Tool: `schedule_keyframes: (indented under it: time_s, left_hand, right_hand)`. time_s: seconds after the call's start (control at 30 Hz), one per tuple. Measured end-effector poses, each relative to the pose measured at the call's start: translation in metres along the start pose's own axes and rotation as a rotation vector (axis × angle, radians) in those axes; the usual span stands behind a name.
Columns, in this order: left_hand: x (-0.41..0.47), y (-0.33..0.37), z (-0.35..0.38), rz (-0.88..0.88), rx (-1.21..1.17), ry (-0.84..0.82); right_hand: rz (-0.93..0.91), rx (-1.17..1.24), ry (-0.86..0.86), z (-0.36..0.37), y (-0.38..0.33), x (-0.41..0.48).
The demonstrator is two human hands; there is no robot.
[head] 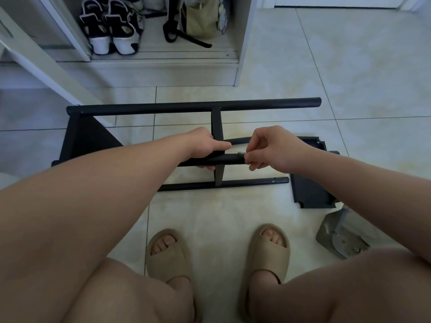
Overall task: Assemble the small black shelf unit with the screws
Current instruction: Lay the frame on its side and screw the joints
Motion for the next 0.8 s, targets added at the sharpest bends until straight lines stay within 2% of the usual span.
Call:
schedule_keyframes:
  time_s: [0.43, 0.6, 0.8]
  left_hand:
    - [-0.014, 0.001, 0.0, -0.068, 0.127, -0.036]
    - [-0.02, -0.001, -0.006, -0.054, 0.09, -0.079]
    - [-0.023, -0.006, -0.007, 0.023, 0.223, -0.144]
  right_hand:
    - [-0.032, 0.086, -0.002, 0.008, 0.009, -0.002]
    - [-0.055, 0.114, -0.054, 0.024, 0.007, 0.002]
    - [-0.07, 0.088, -0.071, 0.025, 0.005, 0.004]
Point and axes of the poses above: each hand's wrist, its own x-axis towards the middle knuckle, its own z-axis out of the palm, y = z × x, the point moved 4 cm from there along x, towards the middle knuckle, and after that the axes turned 4 degrees about -y, right-handed, at the moved point
